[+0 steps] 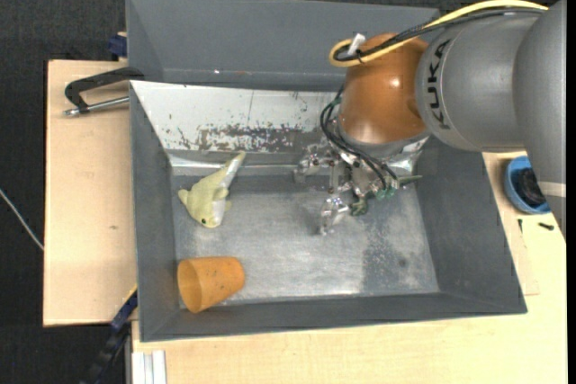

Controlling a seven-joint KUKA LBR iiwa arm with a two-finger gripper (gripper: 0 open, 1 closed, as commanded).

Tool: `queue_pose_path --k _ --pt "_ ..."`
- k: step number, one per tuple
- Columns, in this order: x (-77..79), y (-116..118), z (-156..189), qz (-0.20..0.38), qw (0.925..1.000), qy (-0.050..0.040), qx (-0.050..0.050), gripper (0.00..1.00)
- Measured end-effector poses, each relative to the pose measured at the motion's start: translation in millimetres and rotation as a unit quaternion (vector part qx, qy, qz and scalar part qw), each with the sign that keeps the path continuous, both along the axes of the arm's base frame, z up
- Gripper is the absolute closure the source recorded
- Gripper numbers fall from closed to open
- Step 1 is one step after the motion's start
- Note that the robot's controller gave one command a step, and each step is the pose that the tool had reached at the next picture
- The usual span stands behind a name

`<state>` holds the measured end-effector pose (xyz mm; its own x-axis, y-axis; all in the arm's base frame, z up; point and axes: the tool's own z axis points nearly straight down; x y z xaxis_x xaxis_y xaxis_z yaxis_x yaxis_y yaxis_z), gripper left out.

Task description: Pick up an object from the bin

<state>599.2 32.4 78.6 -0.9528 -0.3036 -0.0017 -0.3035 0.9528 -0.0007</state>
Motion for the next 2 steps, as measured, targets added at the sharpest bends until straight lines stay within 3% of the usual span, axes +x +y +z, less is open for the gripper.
queue_pose_path --k 1,2 --pt "0.1 2.5 0.2 0.002 1.0000 -0.0003 0.001 1.00" --pt "0.1 2.5 0.2 0.001 1.0000 -0.0004 0.001 0.00"
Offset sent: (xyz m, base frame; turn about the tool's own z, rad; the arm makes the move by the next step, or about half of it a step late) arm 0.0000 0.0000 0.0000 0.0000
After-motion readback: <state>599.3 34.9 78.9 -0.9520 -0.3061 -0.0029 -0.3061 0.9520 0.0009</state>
